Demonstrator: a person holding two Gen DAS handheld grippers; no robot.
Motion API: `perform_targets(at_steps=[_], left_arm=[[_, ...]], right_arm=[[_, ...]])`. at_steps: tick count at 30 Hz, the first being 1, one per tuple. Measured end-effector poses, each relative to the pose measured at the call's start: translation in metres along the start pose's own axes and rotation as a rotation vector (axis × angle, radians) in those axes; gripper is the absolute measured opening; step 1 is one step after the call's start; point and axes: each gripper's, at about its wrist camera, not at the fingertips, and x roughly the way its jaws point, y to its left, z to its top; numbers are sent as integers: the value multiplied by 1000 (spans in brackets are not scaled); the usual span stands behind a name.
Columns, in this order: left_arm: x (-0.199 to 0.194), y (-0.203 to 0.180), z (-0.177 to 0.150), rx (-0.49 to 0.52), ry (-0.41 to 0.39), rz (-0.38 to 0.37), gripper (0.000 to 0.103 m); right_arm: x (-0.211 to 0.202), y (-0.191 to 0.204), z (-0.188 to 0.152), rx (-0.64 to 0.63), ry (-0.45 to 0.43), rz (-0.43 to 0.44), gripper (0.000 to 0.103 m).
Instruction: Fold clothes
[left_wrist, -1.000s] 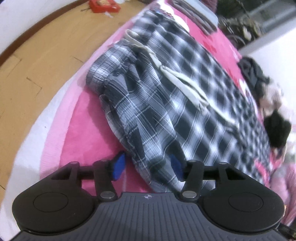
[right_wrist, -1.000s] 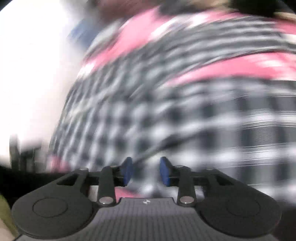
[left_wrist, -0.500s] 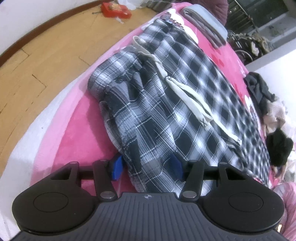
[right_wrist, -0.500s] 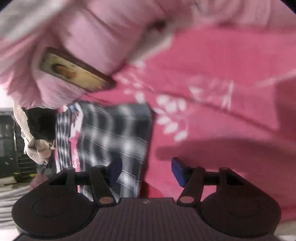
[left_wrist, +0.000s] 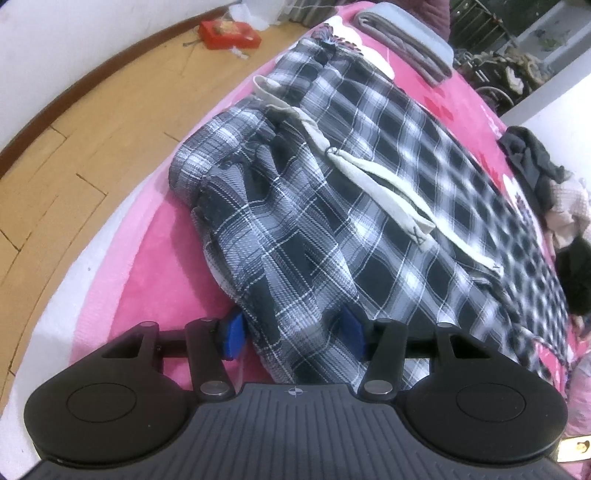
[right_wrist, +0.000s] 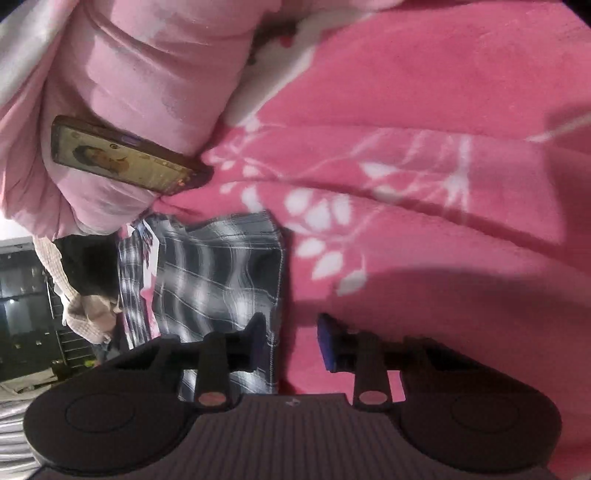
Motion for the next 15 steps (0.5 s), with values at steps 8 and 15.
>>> perform_targets(at_steps=[8, 15], left_arm=[[1, -1, -1, 4, -14, 9, 51], [2, -1, -1, 6, -24, 14, 50]], right_arm=[[11, 51, -19, -371, -25, -137, 2], [1, 16, -6, -182, -13, -21, 7]])
